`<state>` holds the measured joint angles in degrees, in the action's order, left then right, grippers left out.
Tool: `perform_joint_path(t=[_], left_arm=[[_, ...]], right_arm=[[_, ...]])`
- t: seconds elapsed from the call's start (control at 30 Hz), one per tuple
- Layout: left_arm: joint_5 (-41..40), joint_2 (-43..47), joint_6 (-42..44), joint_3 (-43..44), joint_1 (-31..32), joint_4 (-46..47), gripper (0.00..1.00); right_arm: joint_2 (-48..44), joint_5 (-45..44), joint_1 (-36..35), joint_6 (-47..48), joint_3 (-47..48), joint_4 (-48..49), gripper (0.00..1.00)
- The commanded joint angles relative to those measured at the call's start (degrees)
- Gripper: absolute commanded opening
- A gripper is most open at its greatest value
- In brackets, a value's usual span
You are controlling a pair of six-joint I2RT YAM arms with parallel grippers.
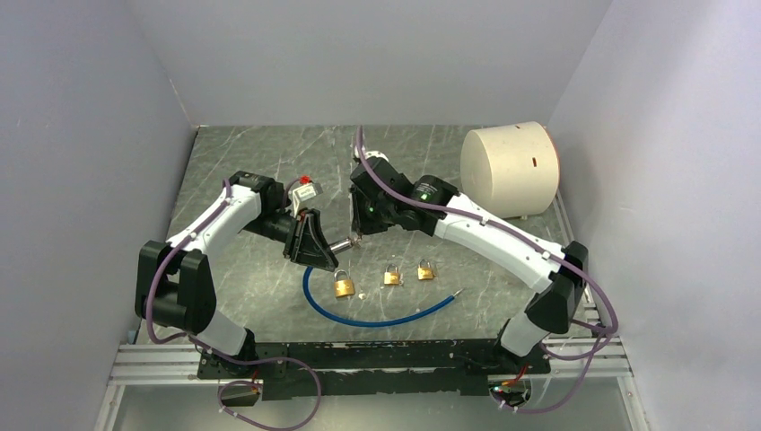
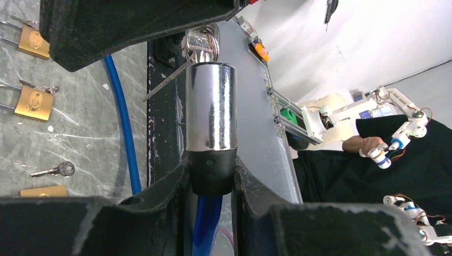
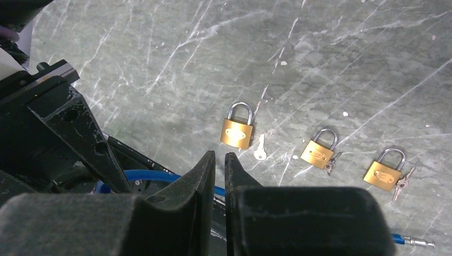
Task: Lock with the key
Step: Adjust the key in the lock.
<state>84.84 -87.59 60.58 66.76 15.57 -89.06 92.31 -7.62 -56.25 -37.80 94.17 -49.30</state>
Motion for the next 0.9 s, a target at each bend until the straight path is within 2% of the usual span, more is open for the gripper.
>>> perform_joint_path(t=[0.0, 0.2, 0.37, 0.5, 0.63, 0.7, 0.8, 0.87], left_arm=[[10.96, 1.2, 2.53, 1.97, -0.12, -7.05, 0.02], [11.14, 1.35, 2.46, 2.0, -0.1, -7.07, 0.02], [11.15, 1.68, 2.22, 2.07, -0.17, -7.08, 0.02], [11.01, 1.81, 2.18, 2.12, -0.16, -7.1, 0.02], [10.88, 1.4, 2.05, 2.6, -0.16, -7.09, 0.02], [10.83, 1.31, 1.93, 2.88, -0.13, -7.07, 0.02], [10.81, 1.13, 1.86, 3.15, -0.13, -7.1, 0.02], [10.83, 1.03, 1.96, 3.09, -0.11, -7.1, 0.02]], right_arm=[[-3.55, -0.21, -0.27, 0.76, -1.63, 1.51, 0.16], [-8.15, -1.58, 2.76, -0.35, -5.2, 5.17, 0.32], [-16.51, 6.35, 11.66, -2.66, -15.07, 14.66, 0.41], [-21.6, 7.38, 14.53, -3.83, -20.48, 18.83, 0.46], [-26.5, 16.86, 14.58, -3.51, -27.87, 31.82, 0.43], [-28.37, 22.05, 14.57, -4.6, -31.47, 38.53, 0.39], [-28.65, 28.84, 13.67, -4.34, -33.31, 44.32, 0.34], [-28.32, 30.03, 12.59, -2.69, -33.33, 45.81, 0.32]])
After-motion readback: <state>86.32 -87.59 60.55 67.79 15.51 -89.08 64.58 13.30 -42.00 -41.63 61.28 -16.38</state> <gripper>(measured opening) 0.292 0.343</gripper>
